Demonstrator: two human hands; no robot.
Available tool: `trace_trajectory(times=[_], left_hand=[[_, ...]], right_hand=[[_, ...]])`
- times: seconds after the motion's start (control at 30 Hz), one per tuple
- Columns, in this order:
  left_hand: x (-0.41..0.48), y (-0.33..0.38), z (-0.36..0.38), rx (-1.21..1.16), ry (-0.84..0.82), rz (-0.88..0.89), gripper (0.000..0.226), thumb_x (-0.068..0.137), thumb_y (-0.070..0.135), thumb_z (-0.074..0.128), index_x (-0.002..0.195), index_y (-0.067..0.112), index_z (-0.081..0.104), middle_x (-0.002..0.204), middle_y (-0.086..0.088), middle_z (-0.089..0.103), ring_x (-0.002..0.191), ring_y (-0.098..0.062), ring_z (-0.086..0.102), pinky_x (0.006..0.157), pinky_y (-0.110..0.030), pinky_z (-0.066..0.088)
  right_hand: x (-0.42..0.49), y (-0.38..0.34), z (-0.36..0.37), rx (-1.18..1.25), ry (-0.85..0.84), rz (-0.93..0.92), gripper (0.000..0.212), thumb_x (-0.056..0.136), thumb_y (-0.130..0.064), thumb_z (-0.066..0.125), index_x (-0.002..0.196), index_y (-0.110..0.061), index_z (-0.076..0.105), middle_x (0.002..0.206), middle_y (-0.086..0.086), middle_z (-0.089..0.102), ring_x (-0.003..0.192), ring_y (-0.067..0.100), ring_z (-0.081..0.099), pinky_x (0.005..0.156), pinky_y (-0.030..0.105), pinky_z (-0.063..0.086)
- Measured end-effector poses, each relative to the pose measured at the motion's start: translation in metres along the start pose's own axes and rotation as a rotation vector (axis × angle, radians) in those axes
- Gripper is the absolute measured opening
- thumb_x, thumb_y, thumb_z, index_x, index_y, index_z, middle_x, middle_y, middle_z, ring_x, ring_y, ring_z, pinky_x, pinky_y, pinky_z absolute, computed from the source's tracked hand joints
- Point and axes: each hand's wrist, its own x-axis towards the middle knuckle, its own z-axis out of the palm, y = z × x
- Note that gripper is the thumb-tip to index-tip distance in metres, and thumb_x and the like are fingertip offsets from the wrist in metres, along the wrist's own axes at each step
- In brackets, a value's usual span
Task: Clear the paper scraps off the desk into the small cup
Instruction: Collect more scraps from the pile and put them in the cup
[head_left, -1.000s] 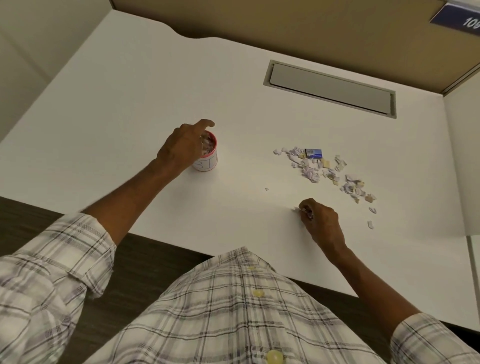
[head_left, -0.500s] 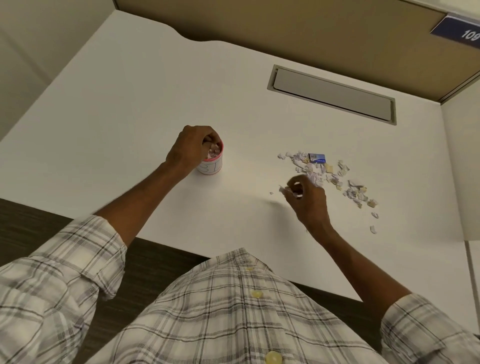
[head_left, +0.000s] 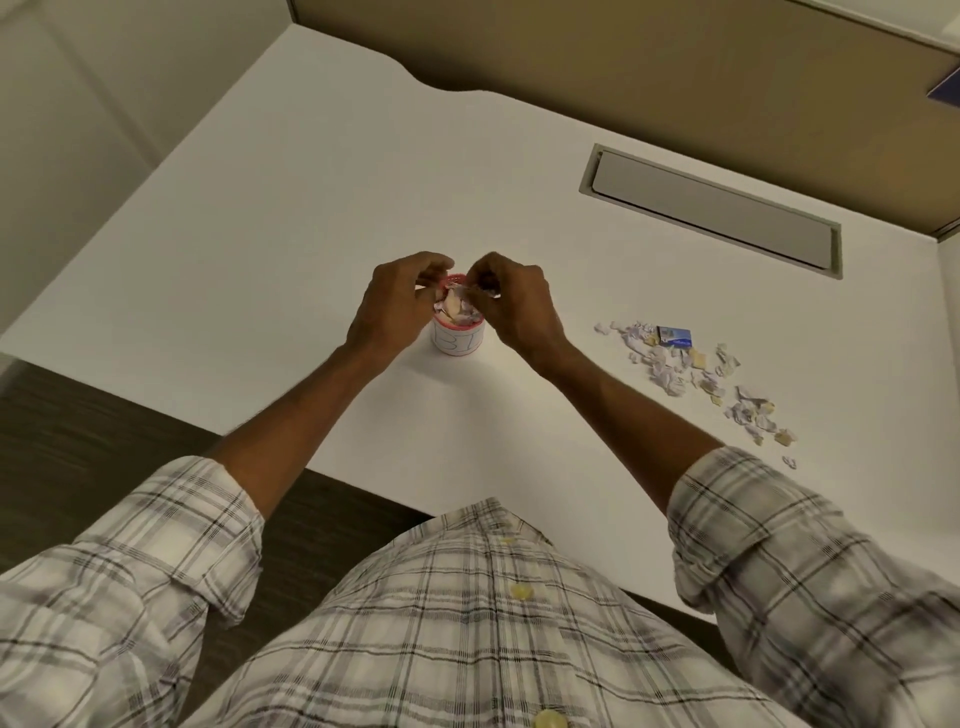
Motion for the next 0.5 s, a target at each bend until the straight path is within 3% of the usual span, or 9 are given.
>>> trace_trajectory(times=[0.23,0.37,0.5], left_hand=[[-0.003,-0.006,-0.002,0.023,-0.004,-0.042,0.042,0.09,0.001,0.064,0.129,0.017,0.061,0.112,-0.002,0.072,0.101,-0.012,0.067,0.089,-0.026,0.057],[0.002,0.0,0.0,0.021,-0.042,-0.052,0.045,0.09,0.004,0.064,0.132,0.019,0.058,0.111,-0.001,0.072,0.102,-0.014,0.068,0.089,-0.031,0.059],[0.007,0.01,0.005,0.082,-0.08,-0.042,0.041,0.091,0.008,0.064,0.131,0.019,0.059,0.115,-0.003,0.071,0.106,-0.018,0.068,0.092,-0.035,0.058]], right_hand=[[0.003,0.0,0.012,-0.16,-0.071,-0.102,0.026,0.098,-0.015,0.059,0.119,-0.011,0.072,0.108,0.006,0.077,0.096,0.023,0.073,0.084,0.029,0.058],[0.004,-0.002,0.008,-0.145,-0.046,-0.078,0.028,0.097,-0.009,0.052,0.119,-0.009,0.07,0.108,0.007,0.077,0.095,0.024,0.072,0.083,0.034,0.06],[-0.001,-0.001,-0.002,-0.063,0.049,-0.068,0.019,0.096,-0.007,0.059,0.112,-0.007,0.068,0.103,0.006,0.076,0.093,0.02,0.073,0.083,0.035,0.061]])
